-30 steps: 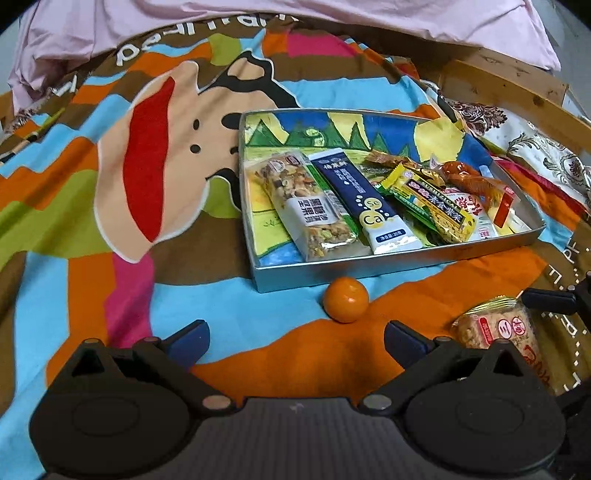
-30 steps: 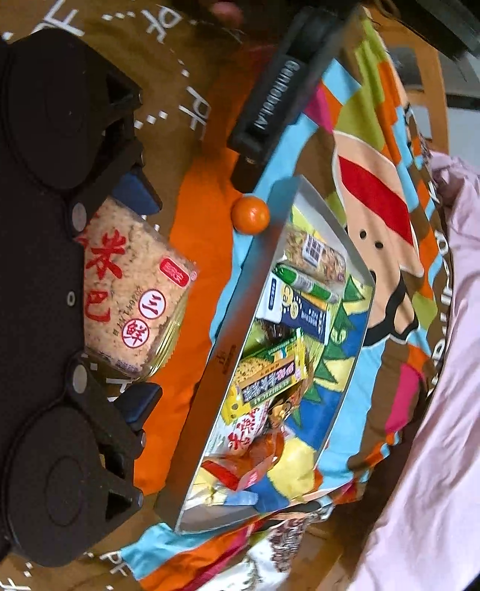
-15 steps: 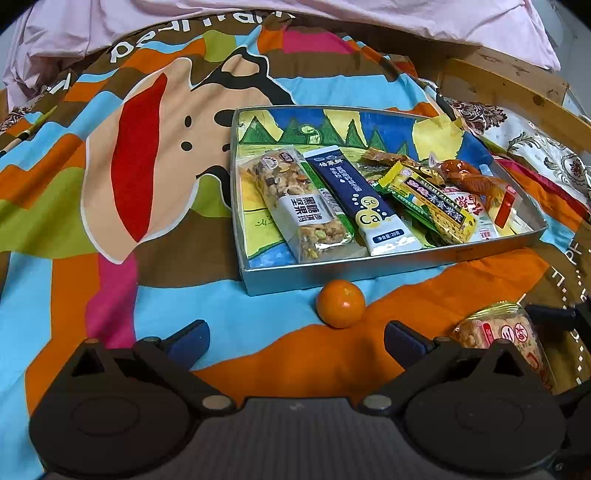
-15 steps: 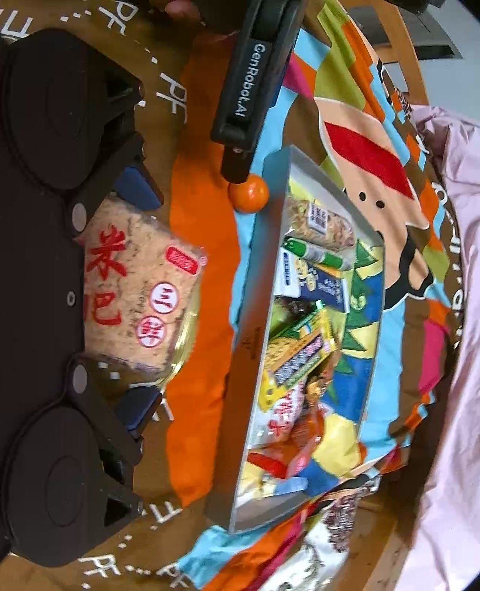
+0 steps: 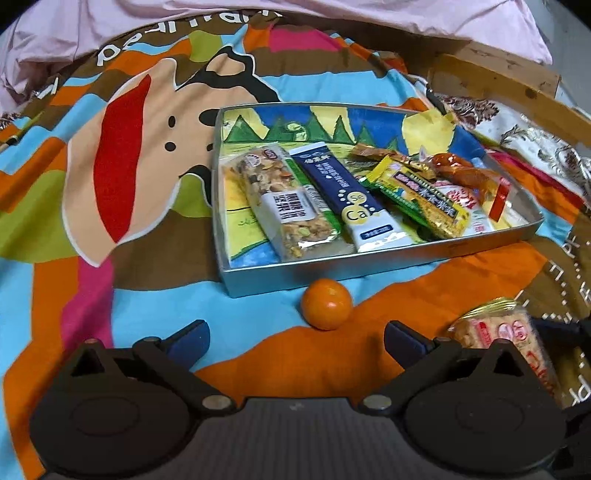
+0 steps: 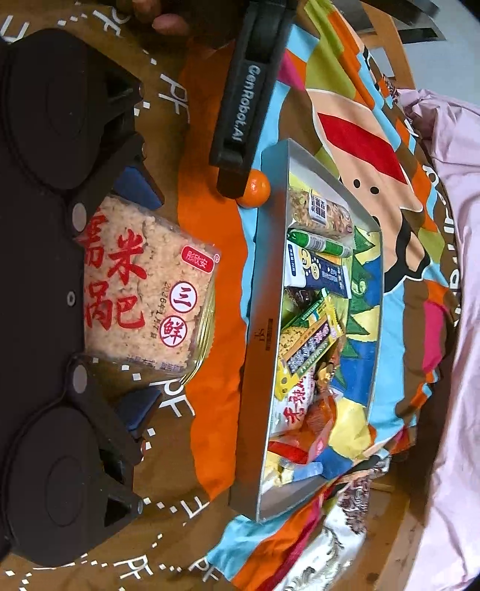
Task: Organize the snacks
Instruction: 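Grasp the small orange with the left gripper while the right holds the rice-cake bag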
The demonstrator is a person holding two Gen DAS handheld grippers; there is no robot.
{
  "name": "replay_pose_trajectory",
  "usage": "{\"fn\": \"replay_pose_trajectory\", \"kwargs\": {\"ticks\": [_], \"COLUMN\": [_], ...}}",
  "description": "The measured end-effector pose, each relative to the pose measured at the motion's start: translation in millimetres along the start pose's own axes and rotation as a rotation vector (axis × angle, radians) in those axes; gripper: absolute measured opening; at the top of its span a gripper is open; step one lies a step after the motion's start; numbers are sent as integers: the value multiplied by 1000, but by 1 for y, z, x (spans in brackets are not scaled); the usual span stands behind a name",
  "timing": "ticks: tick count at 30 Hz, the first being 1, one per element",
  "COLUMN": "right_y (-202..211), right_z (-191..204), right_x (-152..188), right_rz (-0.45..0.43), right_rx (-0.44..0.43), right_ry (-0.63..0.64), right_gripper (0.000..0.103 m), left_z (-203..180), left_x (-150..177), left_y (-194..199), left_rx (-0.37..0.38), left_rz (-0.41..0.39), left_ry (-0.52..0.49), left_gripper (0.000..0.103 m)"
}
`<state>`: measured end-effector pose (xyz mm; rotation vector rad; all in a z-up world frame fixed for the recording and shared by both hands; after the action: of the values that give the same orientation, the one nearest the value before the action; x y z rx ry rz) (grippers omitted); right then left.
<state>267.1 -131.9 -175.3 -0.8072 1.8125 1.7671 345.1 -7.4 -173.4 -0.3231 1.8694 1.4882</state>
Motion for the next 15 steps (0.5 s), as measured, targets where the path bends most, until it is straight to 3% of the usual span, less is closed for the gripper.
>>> {"fn": "replay_pose_trajectory", "kwargs": {"ticks": [6,15], "right_y": [3,2], "right_z": [2,1], "right_x": [-2,-4], "right_rz": [-23,-44], "right_rx": [-14,-33], "right_ry": [-8,-3], "right_gripper": [88,85], "left_z": [-4,-9], "left_x": [0,-8], "left_y": [-3,-10], "left_rx": [34,76], "left_rz": [-12,-35], "left_ry": [14,17], "left_gripper": [100,78]}}
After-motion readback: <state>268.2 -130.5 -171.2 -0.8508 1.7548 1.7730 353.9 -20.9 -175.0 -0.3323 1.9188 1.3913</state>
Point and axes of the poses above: each gripper's, at about its wrist camera, not at the fingertips, and y roughly against the way its jaws point, z to its left, x to its underside, the point moved 9 cm from there along -y, roughly the way its jaws point, and after that the axes turned 2 degrees about z, right-handed, at the moved point
